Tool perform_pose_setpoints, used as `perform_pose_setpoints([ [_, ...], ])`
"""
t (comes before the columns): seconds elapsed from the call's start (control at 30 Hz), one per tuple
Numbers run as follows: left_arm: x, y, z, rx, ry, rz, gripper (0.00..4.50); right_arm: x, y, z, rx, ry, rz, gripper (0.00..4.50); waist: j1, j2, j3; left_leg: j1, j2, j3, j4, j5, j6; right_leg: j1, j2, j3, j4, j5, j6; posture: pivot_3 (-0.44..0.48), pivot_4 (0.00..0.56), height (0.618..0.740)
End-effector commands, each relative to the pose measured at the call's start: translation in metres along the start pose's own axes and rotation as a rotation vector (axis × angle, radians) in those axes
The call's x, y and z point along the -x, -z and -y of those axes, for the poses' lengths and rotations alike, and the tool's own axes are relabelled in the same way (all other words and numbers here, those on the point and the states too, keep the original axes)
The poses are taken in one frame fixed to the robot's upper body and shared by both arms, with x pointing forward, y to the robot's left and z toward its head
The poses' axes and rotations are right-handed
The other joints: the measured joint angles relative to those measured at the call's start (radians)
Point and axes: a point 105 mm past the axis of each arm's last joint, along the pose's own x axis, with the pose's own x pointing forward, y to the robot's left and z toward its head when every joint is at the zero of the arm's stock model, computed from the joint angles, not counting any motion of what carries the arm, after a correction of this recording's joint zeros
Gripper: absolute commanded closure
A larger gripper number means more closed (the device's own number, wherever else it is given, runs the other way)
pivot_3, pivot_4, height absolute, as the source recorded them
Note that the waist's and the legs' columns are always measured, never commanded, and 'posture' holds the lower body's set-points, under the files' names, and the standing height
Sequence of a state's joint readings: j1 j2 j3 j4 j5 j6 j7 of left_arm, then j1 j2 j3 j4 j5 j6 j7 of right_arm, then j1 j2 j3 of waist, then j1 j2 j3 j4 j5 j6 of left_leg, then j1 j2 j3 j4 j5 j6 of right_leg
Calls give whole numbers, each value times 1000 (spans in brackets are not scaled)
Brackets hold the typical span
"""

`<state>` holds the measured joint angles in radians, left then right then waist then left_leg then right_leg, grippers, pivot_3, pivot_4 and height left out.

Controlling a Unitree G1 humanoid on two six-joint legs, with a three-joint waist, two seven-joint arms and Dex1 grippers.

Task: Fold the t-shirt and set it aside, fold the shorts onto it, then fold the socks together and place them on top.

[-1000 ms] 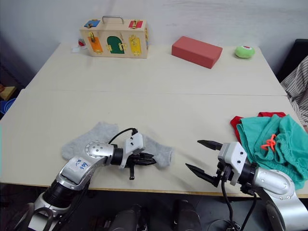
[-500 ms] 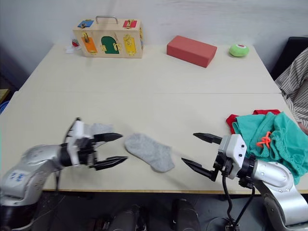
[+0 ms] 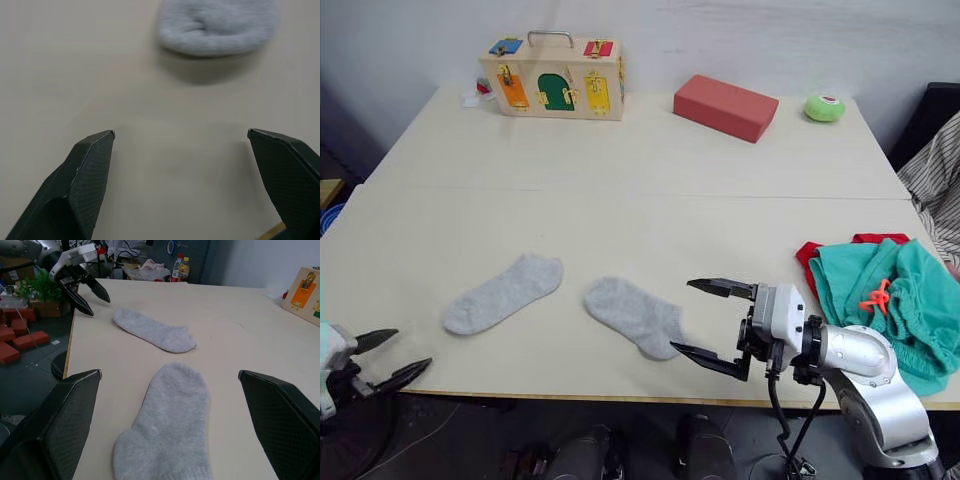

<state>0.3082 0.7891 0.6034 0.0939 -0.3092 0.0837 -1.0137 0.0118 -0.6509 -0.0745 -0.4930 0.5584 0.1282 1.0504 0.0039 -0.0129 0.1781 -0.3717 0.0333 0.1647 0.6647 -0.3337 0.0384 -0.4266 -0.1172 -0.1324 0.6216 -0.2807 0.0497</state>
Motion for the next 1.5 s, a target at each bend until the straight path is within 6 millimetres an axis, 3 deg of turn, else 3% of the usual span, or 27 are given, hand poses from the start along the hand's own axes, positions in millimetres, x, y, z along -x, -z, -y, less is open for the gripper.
perform_pose_setpoints([
  [0.03,-18,-22,3,-82,62,49,34,0,-5,1,38,-11,14,0,-1,0,0,0,0,0,0,0,0,0,0,0,0,0,0,0,150,740],
  [0.2,-44,-31,8,-157,135,41,34,1,-2,1,32,-2,2,0,-8,1,0,0,0,1,-1,3,-6,-1,1,0,2,0,0,0,150,740],
  [0.3,-54,-26,6,-215,158,-21,623,2,0,-1,27,3,-10,0,-9,1,0,0,1,1,-1,3,-6,-1,1,0,2,0,0,0,150,740],
  [0.5,-57,-25,-3,-266,182,-70,2516,7,0,0,28,25,-31,0,-7,2,0,2,1,1,-1,4,-6,-1,1,0,4,0,0,0,150,740],
  [0.7,-64,-53,-5,-306,237,37,4456,11,3,3,25,66,-48,0,-7,2,0,2,1,1,-1,5,-7,-1,1,0,6,0,-1,0,150,740],
  [0.8,-66,-73,3,-339,311,120,4456,13,5,4,22,73,-59,0,-6,2,0,1,1,1,-1,5,-8,-2,1,0,5,0,-1,0,150,740],
  [0.9,-69,-112,11,-331,354,282,4456,17,6,7,27,94,-73,0,-5,1,1,0,1,1,-1,5,-6,-1,1,-1,4,0,-1,0,150,740],
  [1.07,-75,-175,43,-387,495,474,4456,33,5,16,52,159,-114,0,-2,0,1,0,0,1,1,8,-2,0,1,0,4,0,1,0,150,740],
  [1.5,-112,-275,120,-482,864,770,4456,46,-4,15,71,214,-155,0,-2,-2,2,0,-1,4,2,12,-1,0,5,1,5,1,2,0,150,740],
])
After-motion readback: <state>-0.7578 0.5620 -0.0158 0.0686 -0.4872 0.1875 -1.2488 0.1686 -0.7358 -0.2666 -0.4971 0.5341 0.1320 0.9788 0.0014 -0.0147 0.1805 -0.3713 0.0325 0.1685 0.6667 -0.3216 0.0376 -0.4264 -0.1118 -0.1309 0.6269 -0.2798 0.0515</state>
